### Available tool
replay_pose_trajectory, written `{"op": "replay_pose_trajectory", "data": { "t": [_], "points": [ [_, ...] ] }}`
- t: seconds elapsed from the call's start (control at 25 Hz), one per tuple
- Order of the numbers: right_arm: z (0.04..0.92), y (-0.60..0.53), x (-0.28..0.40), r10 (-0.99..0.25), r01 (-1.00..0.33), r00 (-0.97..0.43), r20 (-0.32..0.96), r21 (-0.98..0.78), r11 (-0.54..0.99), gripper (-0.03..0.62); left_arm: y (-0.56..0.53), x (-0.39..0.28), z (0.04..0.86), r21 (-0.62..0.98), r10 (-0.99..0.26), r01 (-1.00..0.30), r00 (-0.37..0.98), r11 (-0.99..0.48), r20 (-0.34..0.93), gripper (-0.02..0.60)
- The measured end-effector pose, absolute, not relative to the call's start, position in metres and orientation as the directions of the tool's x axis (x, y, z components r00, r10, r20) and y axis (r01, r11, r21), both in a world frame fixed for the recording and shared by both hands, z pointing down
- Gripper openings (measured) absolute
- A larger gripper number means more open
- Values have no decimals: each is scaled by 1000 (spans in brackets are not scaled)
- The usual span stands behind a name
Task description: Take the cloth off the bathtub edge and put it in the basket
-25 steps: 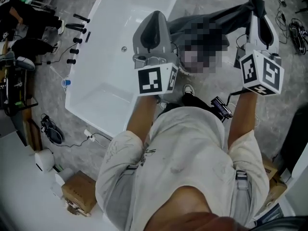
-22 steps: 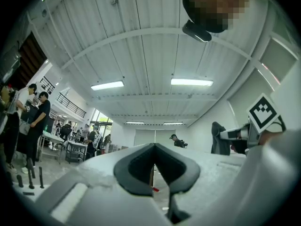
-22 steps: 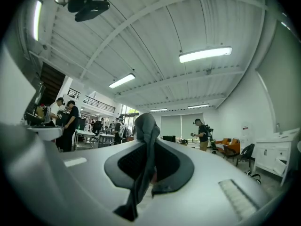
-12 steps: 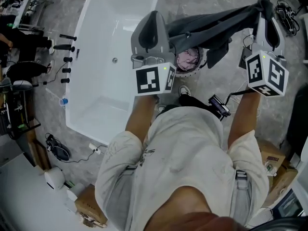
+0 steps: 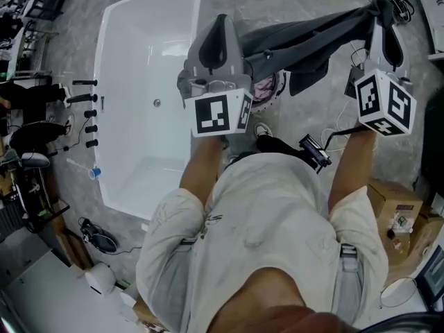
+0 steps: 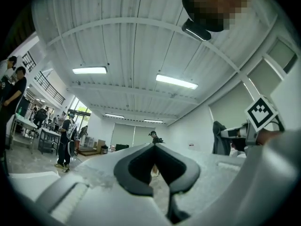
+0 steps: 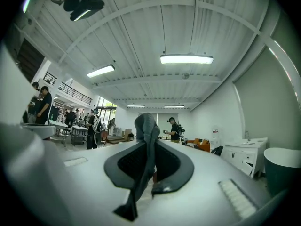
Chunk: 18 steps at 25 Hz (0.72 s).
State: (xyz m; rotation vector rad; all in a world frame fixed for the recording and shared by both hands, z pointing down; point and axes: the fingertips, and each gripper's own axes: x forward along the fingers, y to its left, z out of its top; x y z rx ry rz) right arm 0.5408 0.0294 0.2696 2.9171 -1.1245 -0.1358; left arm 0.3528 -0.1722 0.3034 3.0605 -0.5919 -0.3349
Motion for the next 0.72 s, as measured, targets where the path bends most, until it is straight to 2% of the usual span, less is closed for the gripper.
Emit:
{"op": "replay_pose_trajectory", "data": {
  "t": [0.72],
  "points": [
    [275, 106, 582, -523, -521, 849, -66, 56, -852, 29, -141, 406, 322, 71, -262, -253, 949, -965, -178, 2]
  ]
}}
